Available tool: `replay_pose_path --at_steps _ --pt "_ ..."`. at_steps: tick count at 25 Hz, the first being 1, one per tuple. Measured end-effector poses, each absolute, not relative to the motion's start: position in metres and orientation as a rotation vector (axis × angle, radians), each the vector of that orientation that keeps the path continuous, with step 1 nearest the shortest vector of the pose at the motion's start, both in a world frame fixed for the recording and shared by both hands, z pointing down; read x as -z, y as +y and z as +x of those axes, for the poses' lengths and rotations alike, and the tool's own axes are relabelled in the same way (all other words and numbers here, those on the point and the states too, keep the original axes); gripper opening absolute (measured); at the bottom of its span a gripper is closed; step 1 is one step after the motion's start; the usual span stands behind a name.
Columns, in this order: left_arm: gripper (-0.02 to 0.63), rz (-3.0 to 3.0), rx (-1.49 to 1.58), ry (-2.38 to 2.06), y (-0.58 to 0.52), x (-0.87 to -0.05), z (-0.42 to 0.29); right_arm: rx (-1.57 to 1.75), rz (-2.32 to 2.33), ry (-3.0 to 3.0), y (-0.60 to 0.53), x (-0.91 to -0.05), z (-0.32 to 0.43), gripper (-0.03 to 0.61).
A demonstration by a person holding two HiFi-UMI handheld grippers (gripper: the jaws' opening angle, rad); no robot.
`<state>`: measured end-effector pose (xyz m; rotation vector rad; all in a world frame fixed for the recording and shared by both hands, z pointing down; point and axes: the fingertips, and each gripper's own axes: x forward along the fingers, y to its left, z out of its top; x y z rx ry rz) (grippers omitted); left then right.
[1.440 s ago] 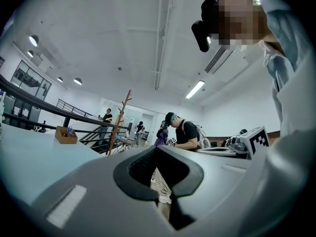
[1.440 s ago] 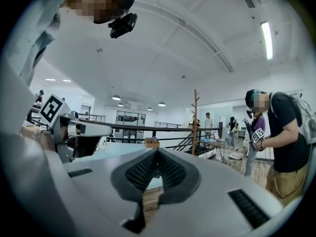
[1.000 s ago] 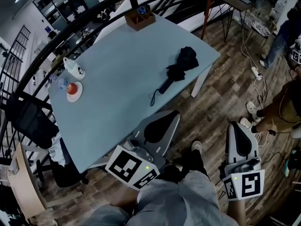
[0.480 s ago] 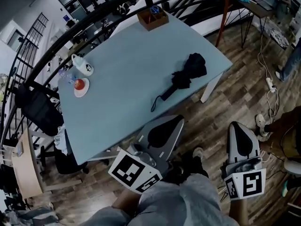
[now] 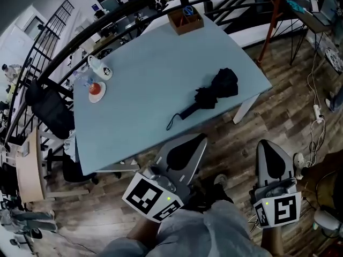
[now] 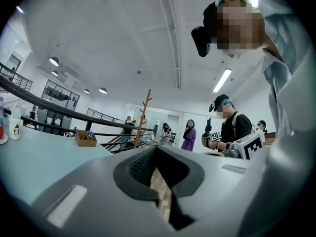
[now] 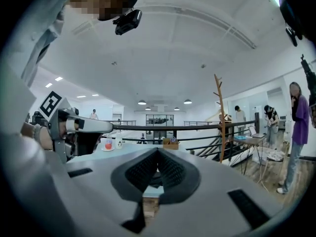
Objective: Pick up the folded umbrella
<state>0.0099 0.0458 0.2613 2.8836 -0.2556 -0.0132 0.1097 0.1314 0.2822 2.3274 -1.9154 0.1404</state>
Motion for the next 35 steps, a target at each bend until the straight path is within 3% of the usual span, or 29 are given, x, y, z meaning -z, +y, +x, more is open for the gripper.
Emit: replay_pose_path --at_steps 13,35 --pt "0.005 2.871 -0.005 -0.504 0.047 -0.267 0.036 -0.116 2.16 -2.103 0.119 -0.292 0.149 -0.003" --pt "0.004 2.853 -0.14 -0.49 -0.014 -0.294 0.079 -0.187 2.202 -2.037 0.072 -0.308 0.183 -0.003"
